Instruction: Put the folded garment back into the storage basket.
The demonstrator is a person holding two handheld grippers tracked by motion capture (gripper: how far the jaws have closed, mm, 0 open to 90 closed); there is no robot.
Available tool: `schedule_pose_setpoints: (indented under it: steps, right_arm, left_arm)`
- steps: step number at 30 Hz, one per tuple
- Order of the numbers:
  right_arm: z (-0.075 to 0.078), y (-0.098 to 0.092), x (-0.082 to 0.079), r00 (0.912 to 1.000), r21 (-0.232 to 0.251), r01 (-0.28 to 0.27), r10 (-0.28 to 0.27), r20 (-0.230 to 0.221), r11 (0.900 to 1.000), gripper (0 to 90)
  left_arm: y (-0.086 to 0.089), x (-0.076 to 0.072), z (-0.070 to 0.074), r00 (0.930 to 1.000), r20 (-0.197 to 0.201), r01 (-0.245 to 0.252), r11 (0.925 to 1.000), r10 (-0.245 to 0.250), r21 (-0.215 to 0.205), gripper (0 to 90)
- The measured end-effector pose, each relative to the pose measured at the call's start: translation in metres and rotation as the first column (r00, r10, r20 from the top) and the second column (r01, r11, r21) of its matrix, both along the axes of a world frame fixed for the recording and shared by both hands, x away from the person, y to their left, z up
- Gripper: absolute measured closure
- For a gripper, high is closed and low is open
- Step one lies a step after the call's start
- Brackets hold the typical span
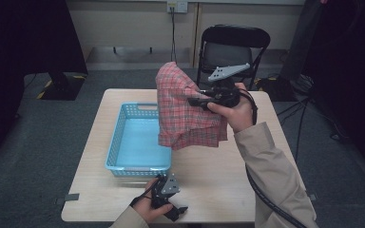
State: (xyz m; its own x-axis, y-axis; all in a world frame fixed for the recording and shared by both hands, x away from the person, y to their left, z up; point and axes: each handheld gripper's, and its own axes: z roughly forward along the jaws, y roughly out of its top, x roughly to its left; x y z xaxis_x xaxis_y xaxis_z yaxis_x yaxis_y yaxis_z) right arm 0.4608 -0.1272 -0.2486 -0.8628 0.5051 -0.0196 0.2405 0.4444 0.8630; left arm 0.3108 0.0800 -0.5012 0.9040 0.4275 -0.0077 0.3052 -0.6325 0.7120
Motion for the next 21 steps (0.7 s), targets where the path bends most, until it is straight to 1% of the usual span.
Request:
schedule_pose_setpoints:
  steps: [9,15,21]
  right_arm:
    - [0.004,0.016,0.001,0.9999,0.002,-0.01,0.01,0.009,1.0,67.8]
    - [0.007,0.029,0.001,0.9995,-0.012,-0.025,0.026,0.019,1.0,67.7]
    - [0.008,0.04,0.002,0.9991,-0.012,-0.035,0.036,0.023,0.999,67.7]
  left_arm:
    - [0.0,0.0,0.0,1.0,0.0,-0.001,1.0,0.001,-0.002,0.0]
    - [0.0,0.0,0.0,1.0,-0.001,-0.001,1.0,0.001,0.0,0.0]
    - [0.0,0.0,0.0,1.0,0.001,0.001,1.0,-0.001,0.002,0.0]
